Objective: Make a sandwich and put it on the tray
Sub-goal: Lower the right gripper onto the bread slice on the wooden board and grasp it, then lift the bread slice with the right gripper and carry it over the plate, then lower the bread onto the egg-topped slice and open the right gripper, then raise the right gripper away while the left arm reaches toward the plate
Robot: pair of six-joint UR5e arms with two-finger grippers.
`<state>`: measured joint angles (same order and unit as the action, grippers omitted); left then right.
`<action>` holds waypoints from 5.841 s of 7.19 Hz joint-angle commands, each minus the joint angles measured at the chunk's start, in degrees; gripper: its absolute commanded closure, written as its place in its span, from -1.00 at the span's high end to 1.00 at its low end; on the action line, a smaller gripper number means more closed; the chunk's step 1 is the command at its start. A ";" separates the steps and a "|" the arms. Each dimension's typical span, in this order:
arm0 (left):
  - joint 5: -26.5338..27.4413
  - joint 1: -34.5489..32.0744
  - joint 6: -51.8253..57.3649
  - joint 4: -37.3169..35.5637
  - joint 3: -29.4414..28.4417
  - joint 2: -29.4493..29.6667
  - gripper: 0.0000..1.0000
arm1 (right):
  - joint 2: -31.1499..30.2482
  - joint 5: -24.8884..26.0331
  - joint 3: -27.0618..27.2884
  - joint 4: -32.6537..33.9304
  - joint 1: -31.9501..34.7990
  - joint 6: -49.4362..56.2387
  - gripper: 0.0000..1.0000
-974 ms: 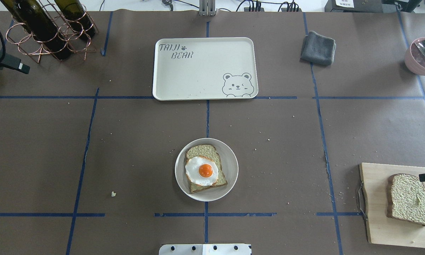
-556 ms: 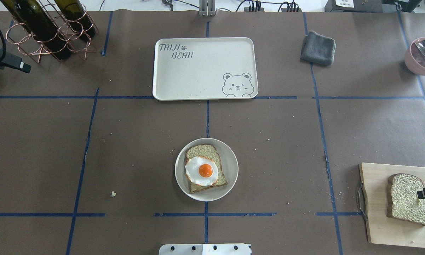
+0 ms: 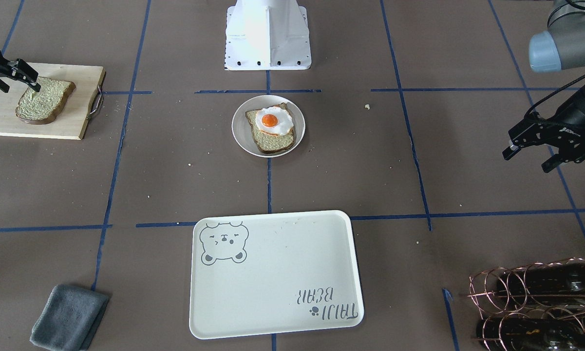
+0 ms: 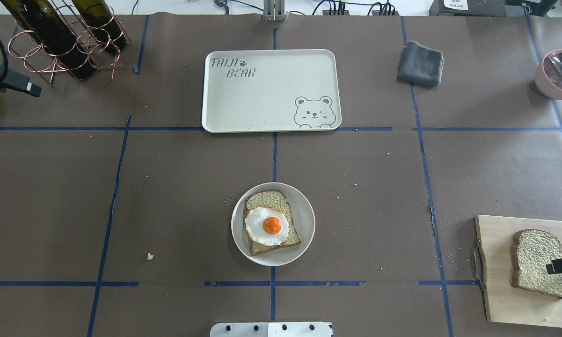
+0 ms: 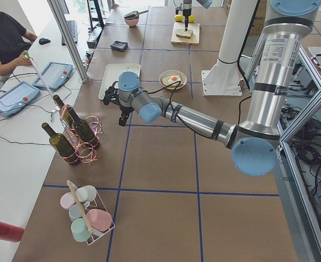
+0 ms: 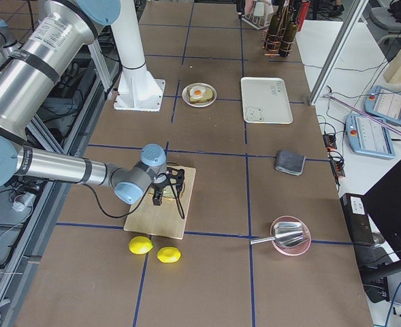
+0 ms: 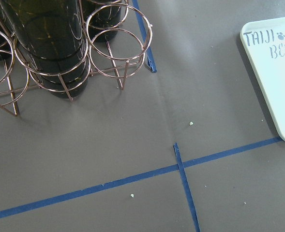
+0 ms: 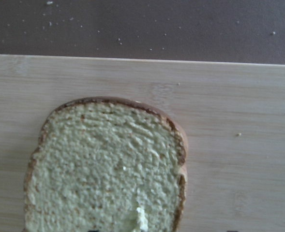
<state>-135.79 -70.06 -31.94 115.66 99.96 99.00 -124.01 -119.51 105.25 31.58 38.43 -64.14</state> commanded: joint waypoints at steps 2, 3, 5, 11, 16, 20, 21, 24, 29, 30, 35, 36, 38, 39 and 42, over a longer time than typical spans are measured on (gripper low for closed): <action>0.00 -0.08 0.04 0.09 -0.20 -0.12 1.00 | 0.35 -0.02 -2.49 -1.43 -0.46 0.06 0.54; 0.00 -0.08 0.12 0.09 -0.29 -0.21 1.00 | 1.22 0.07 -4.07 -2.31 -0.46 -0.02 0.36; 0.00 -0.08 0.30 0.09 -0.29 -0.39 1.00 | 1.67 -0.02 -4.18 -2.41 -0.37 -0.11 -0.22; 0.00 -0.08 0.48 0.18 -0.82 -0.48 1.00 | 1.40 -0.19 -0.76 -2.49 0.16 -0.11 -1.00; 0.00 -0.08 0.39 0.18 -0.82 -0.56 1.00 | 3.40 -6.83 6.89 -2.49 8.56 -0.11 -1.00; 0.00 -0.16 0.04 0.18 -0.91 -0.65 1.00 | 26.81 -15.21 7.34 9.75 12.11 -6.50 -1.00; -0.09 -0.16 0.04 0.18 -1.00 -0.74 1.00 | 34.46 -15.22 7.34 17.56 11.15 -6.87 -1.00; -0.18 -0.16 -0.23 0.18 -0.91 -1.09 1.00 | 55.94 -3.96 6.47 38.44 -1.53 -9.58 -1.00; -0.26 -0.08 -0.31 0.18 -1.17 -1.00 1.00 | 63.36 8.77 -3.37 38.29 -14.77 -12.59 -1.00; -0.26 -0.08 -0.14 0.18 -1.35 -1.09 1.00 | 63.28 8.95 -3.91 38.46 -15.57 -12.59 -1.00; -0.26 0.01 -0.31 0.27 -1.61 -0.66 1.00 | 63.63 9.04 -3.74 38.02 -14.80 -13.37 1.00; -0.18 0.19 -2.84 0.10 -1.26 0.13 1.00 | 63.63 8.43 -3.13 38.72 -12.87 -13.73 1.00; 2.26 5.51 -12.22 0.09 0.49 3.03 1.00 | 63.10 2.74 -1.20 46.32 -4.72 -12.51 1.00; 6.37 10.77 -18.71 0.09 2.93 4.00 1.00 | 62.58 -0.34 1.07 52.12 -0.07 -9.54 1.00; 18.15 28.25 -40.41 -0.43 10.50 7.07 0.86 | 56.80 -6.07 4.70 62.53 12.25 12.48 1.00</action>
<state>-122.63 -49.36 -63.58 115.53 107.95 104.50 -64.66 -123.40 108.90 90.83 46.09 -60.35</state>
